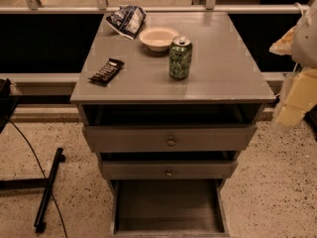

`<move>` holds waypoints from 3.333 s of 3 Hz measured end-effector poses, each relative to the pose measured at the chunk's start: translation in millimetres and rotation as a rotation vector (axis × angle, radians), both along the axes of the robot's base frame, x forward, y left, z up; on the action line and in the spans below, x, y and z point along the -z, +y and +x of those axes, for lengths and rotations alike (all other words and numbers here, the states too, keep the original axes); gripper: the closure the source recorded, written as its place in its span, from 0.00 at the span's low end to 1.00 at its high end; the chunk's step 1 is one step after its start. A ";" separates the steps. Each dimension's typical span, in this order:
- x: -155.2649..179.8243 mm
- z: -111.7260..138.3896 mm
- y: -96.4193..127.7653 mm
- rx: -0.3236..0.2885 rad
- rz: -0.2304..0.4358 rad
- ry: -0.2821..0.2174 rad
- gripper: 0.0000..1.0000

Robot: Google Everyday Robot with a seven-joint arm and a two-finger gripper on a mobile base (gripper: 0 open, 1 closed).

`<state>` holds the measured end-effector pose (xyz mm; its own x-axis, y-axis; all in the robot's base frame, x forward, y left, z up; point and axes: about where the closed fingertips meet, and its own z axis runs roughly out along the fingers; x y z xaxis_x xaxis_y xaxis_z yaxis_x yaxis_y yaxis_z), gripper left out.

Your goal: Place green can into bottom drawer

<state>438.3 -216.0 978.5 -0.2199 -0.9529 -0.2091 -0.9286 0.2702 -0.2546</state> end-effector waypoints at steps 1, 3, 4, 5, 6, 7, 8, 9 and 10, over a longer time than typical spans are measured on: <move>-1.2 0.9 0.3 0.001 0.001 -0.008 0.00; 9.2 84.0 9.4 -0.014 0.180 -0.169 0.00; 21.1 160.7 51.1 -0.030 0.463 -0.259 0.00; 28.8 199.7 78.2 -0.031 0.621 -0.281 0.00; 47.3 228.2 99.1 -0.004 0.717 -0.264 0.00; 65.2 251.9 109.6 0.050 0.788 -0.238 0.00; 69.2 271.3 126.0 0.062 0.848 -0.223 0.14; 64.0 282.1 139.2 0.047 0.920 -0.222 0.30; 64.1 277.2 150.5 0.006 0.964 -0.204 0.53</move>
Offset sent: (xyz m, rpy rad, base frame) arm 0.0932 0.0008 -0.0059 0.1409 -0.2017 0.0065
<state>715.5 -65.6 914.4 -0.0978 -0.3530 -0.9305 -0.8891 0.4510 -0.0777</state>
